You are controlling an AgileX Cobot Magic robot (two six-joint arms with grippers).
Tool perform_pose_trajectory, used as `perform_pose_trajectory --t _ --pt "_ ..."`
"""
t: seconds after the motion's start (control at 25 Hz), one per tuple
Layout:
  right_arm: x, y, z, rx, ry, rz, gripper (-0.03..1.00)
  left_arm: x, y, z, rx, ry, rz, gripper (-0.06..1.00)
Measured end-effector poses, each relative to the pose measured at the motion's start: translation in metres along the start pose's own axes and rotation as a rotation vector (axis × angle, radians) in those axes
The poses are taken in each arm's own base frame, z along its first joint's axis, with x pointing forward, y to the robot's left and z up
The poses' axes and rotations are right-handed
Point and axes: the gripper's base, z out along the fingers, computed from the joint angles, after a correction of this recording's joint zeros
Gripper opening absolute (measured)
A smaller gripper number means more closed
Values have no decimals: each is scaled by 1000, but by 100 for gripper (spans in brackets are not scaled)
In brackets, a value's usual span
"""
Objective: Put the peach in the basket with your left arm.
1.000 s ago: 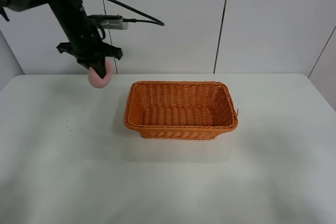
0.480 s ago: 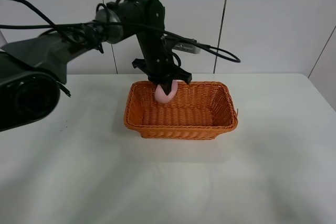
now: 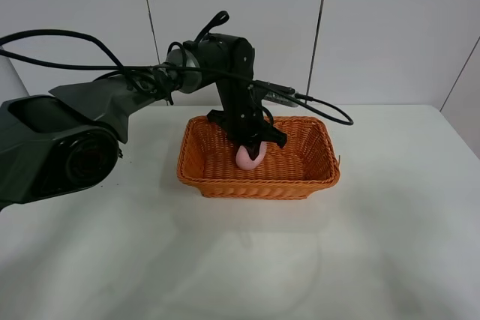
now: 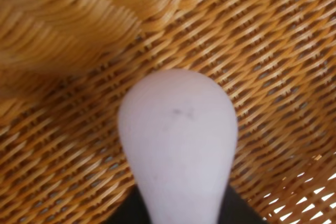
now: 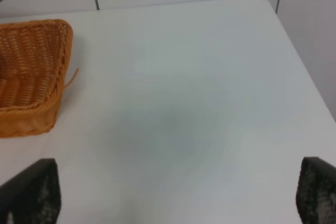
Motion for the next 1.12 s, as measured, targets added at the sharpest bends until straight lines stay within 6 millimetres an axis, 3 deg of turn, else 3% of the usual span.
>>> perform_pose_trajectory --t 0.16,0.28,0.48,0.76,0.92,1.12 --pt "0 0 0 0 0 0 69 1 -3 0 30 12 -9 73" --pt "0 0 0 0 0 0 69 2 -3 -1 33 26 -9 84" --pt "0 0 0 0 0 0 69 -1 0 -23 35 3 -11 87" --pt "0 0 0 0 0 0 69 -5 25 -101 1 -158 -46 87" --pt "0 0 0 0 0 0 69 -4 55 -116 -30 -188 -98 87" --pt "0 0 0 0 0 0 69 2 112 -124 -62 -201 -206 87"
